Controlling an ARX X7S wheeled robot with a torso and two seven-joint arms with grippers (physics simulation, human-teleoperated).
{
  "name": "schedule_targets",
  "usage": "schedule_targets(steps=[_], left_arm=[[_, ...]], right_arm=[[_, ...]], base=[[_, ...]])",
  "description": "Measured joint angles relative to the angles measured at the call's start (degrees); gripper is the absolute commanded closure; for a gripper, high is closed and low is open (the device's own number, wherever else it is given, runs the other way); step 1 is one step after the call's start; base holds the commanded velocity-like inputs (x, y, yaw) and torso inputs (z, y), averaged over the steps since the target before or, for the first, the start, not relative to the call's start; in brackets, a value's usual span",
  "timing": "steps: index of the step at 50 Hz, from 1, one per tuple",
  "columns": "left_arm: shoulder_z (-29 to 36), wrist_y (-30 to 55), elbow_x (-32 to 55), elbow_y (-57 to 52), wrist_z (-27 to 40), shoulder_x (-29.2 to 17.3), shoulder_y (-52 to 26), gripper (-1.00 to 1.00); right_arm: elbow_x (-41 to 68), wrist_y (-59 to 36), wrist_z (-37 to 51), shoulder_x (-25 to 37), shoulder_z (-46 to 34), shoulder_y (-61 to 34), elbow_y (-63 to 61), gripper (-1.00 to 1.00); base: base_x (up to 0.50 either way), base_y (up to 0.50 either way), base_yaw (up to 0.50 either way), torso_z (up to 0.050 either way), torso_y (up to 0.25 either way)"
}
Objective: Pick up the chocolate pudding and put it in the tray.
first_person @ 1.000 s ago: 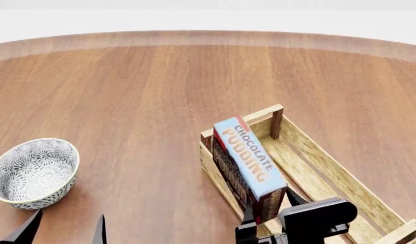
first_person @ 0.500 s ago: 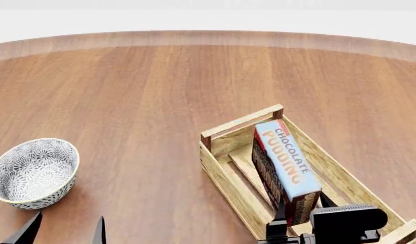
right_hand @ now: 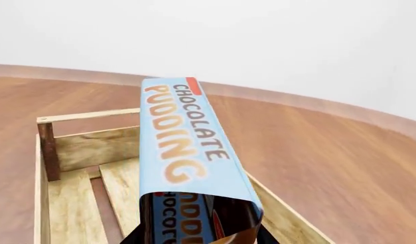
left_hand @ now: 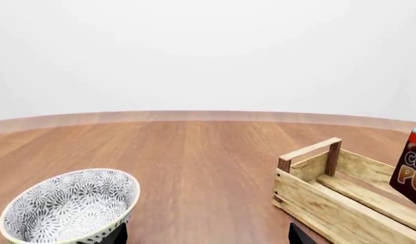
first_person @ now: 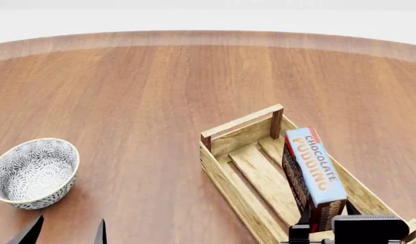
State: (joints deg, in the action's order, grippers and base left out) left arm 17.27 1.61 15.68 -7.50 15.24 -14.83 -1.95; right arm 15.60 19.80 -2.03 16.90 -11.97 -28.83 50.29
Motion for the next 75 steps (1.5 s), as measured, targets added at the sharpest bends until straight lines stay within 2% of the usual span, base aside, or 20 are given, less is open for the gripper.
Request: schedule_targets(steps=[19, 20, 48, 75], left_arm=[[0.4, -0.9, 0.3, 1.0, 0.2, -0.1, 0.0, -1.0], [0.4, -1.0, 0.3, 1.0, 0.2, -0.1, 0.0, -1.0], [0.9, -0.6, 0.9, 0.3, 0.8, -0.6, -0.2, -1.0], [1.3, 4.0, 0.4, -10.5, 4.0, -3.2, 1.0, -1.0]], right_arm=[[-0.2, 3.3, 0.0, -0.3, 0.3, -1.0, 5.1, 1.0], [-0.2, 3.3, 0.0, -0.3, 0.3, -1.0, 5.2, -1.0], [-1.7, 4.7, 0.4, -0.4, 0.9, -0.6, 6.0, -1.0], [3.1, -6.8, 5.6, 5.9, 3.1, 12.5, -30.5, -1.0]], base=[[0.0, 0.0, 0.0, 0.0, 0.0], [0.0, 0.0, 0.0, 0.0, 0.0], [0.0, 0.0, 0.0, 0.0, 0.0], [0.0, 0.0, 0.0, 0.0, 0.0]])
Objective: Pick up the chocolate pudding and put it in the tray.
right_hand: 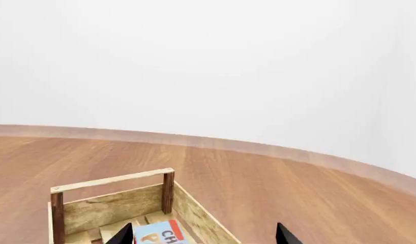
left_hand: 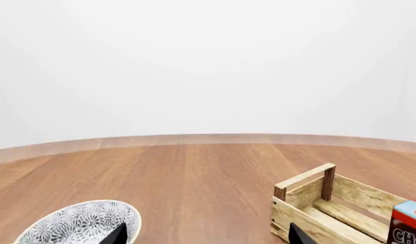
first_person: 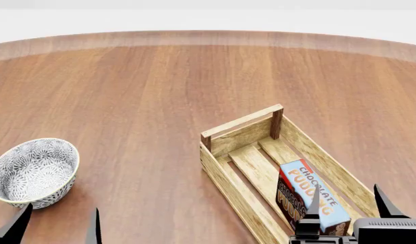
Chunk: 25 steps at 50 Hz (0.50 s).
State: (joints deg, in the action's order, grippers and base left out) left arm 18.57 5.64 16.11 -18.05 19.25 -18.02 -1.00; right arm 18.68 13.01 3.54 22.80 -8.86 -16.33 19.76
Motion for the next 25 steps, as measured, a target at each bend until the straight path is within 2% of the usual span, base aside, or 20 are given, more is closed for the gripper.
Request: schedule_targets(steps=[25], left_arm=[[0.3, 5.2, -0.9, -12.9, 3.1, -3.0, 1.7, -1.0]], right_arm=[[2.9, -4.3, 5.8, 5.6, 3.5, 11.8, -29.9, -1.0]], base=[[0.0, 0.0, 0.0, 0.0, 0.0]])
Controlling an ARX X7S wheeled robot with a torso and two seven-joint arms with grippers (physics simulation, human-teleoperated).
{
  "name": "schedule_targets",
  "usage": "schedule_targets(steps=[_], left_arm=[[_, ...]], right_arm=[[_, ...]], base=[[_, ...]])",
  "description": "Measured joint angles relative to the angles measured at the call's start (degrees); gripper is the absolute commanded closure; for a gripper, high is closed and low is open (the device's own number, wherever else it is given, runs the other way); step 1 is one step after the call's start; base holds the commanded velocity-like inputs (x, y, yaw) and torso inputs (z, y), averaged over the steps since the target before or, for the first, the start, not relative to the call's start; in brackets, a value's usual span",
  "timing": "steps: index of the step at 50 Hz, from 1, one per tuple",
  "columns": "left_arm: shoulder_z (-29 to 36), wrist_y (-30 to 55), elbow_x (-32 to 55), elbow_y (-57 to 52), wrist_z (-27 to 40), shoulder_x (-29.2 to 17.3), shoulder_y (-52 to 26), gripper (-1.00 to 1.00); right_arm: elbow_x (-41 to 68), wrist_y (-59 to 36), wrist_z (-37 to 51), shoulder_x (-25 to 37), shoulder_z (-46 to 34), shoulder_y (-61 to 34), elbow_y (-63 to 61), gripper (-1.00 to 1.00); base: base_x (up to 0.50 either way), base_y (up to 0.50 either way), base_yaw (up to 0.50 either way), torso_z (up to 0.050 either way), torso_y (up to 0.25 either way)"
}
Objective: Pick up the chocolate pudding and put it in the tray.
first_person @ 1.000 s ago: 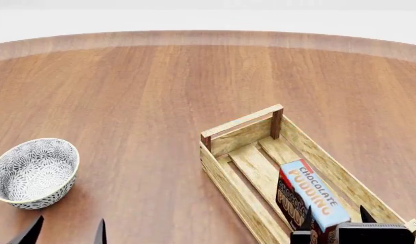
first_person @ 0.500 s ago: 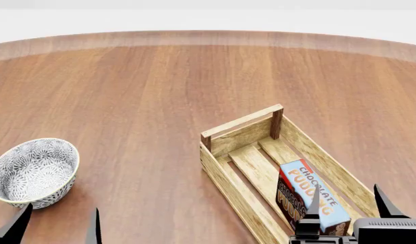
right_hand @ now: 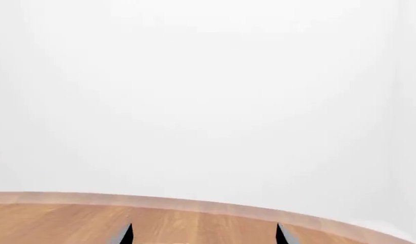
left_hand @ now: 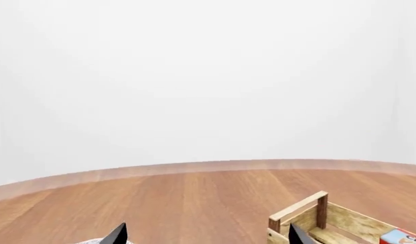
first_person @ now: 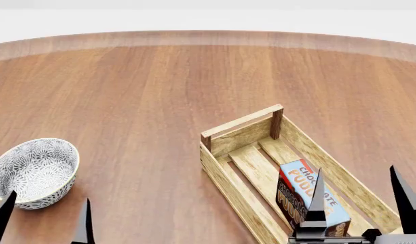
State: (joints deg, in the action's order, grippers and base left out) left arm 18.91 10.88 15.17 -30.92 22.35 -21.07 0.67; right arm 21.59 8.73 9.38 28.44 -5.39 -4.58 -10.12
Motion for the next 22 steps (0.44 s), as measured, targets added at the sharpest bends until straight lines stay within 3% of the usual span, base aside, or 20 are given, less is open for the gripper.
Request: schedule_targets(steps=[22], left_arm=[[0.2, 0.1, -0.7, -6.0, 1.5, -1.7, 3.1, -1.0]], right_arm=[[0.6, 3.4, 3.0, 1.5, 3.5, 9.7, -13.1, -1.0]], base=[[0.0, 0.0, 0.0, 0.0, 0.0]])
